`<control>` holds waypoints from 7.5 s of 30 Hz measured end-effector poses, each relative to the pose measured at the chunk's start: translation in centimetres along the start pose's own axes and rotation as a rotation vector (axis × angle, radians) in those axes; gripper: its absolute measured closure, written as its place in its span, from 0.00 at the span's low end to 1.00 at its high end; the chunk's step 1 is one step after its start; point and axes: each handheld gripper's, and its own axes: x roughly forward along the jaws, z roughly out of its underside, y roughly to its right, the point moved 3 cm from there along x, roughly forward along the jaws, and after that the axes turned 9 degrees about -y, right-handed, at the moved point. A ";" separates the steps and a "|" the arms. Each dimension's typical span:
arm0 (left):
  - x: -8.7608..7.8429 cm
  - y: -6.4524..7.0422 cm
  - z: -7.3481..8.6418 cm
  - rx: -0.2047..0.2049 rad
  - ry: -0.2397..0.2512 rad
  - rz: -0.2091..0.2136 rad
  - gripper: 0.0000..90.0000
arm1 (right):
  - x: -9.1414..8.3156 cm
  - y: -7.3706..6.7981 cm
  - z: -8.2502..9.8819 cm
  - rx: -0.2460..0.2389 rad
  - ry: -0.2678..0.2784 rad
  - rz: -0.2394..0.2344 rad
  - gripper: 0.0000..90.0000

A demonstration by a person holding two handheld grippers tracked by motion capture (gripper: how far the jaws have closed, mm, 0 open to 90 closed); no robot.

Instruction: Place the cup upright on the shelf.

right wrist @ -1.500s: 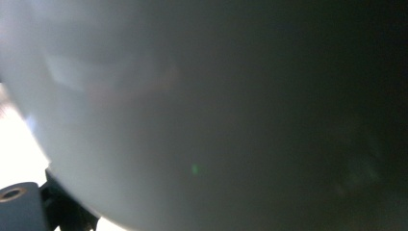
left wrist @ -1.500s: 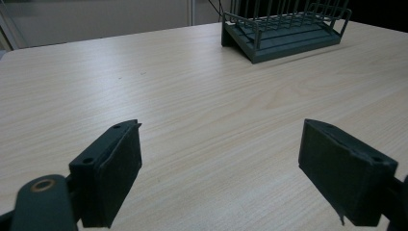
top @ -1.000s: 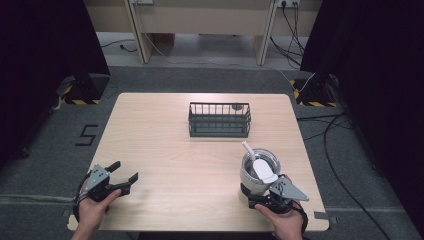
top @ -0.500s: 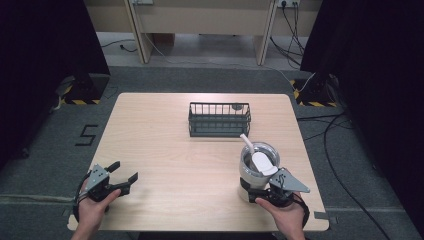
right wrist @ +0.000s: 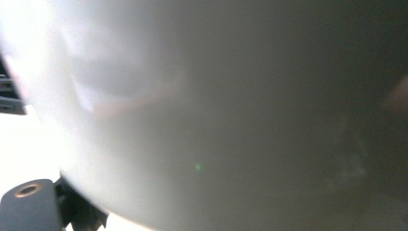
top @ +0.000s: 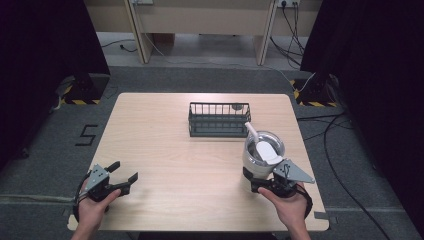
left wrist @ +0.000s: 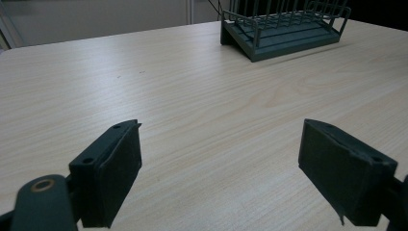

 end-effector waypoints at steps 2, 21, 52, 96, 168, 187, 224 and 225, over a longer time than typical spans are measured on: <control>-0.1 0.0 0.0 0.000 0.002 -0.001 0.16 | 0.1 0.1 -0.2 0.002 0.002 -0.001 0.11; -0.1 0.0 -0.1 -0.002 0.008 0.001 0.16 | 1.5 1.2 -2.4 -0.004 0.015 0.018 0.11; 0.0 -0.1 0.0 -0.005 0.009 0.005 0.16 | 4.3 2.8 -5.4 0.035 0.036 0.029 0.11; -0.1 -0.1 -0.2 -0.010 0.020 0.014 0.16 | 9.3 5.0 -10.2 0.060 0.046 0.064 0.11; 0.0 -0.3 -0.1 -0.019 0.021 0.015 0.16 | 16.0 7.3 -14.8 0.098 0.013 0.103 0.11; -0.1 -0.3 -0.2 -0.020 0.030 0.014 0.16 | 17.9 7.7 -15.8 0.108 0.004 0.109 0.11; 0.1 -0.2 -0.3 -0.026 0.031 0.013 0.16 | 21.9 7.6 -15.6 0.132 -0.026 0.117 0.11; 0.1 -0.2 -0.3 -0.027 0.032 0.014 0.16 | 22.4 7.3 -15.6 0.129 -0.029 0.112 0.11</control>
